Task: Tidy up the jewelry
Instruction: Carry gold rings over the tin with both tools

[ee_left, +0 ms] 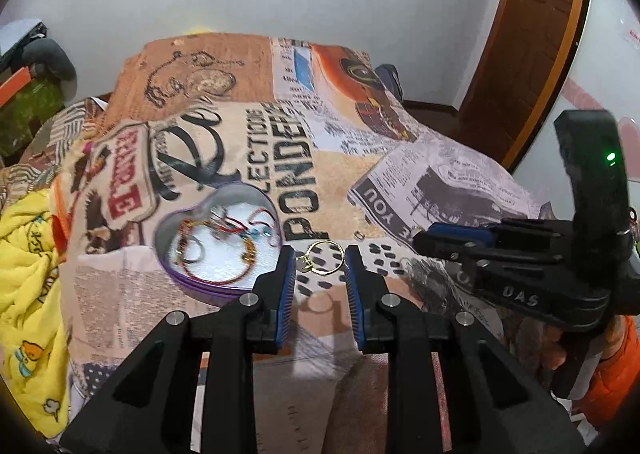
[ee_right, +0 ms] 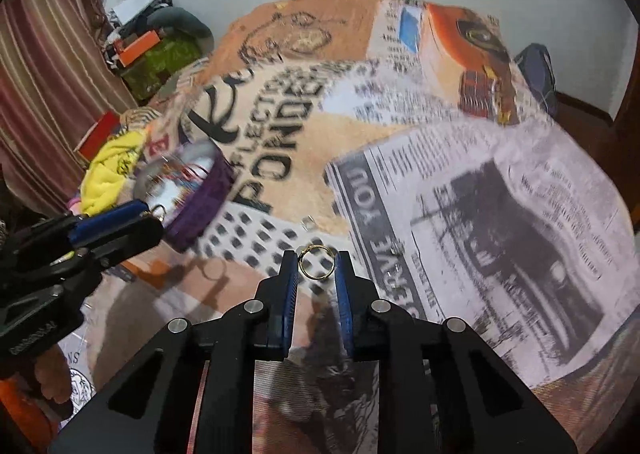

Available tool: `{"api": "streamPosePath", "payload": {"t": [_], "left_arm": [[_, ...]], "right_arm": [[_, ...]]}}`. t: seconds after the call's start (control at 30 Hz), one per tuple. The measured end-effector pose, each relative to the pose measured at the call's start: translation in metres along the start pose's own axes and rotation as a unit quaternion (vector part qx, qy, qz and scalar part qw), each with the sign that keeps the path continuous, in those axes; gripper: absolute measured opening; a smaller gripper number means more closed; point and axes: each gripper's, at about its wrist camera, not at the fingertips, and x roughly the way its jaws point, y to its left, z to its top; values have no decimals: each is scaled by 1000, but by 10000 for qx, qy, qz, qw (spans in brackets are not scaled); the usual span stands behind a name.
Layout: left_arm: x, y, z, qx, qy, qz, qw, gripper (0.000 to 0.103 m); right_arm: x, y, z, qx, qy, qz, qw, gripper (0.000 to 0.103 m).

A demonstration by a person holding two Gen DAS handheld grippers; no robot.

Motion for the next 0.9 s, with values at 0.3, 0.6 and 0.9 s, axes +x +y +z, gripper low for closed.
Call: {"api": "streamPosePath", "payload": {"t": [0.3,0.6,0.9], "left_arm": [[-30,21,7,-95,-357,223,9991,24],[-50,48,14,-168,-641,462,9967,24],[-36,70,10,-334,-495,483,9970,24]], "right_arm": [[-30,34,22,-239,-546,67,9982,17],[-35,64,39,-469,-840,257,9950,17],[-13,84,49,-582,-780,491,9940,17]]}}
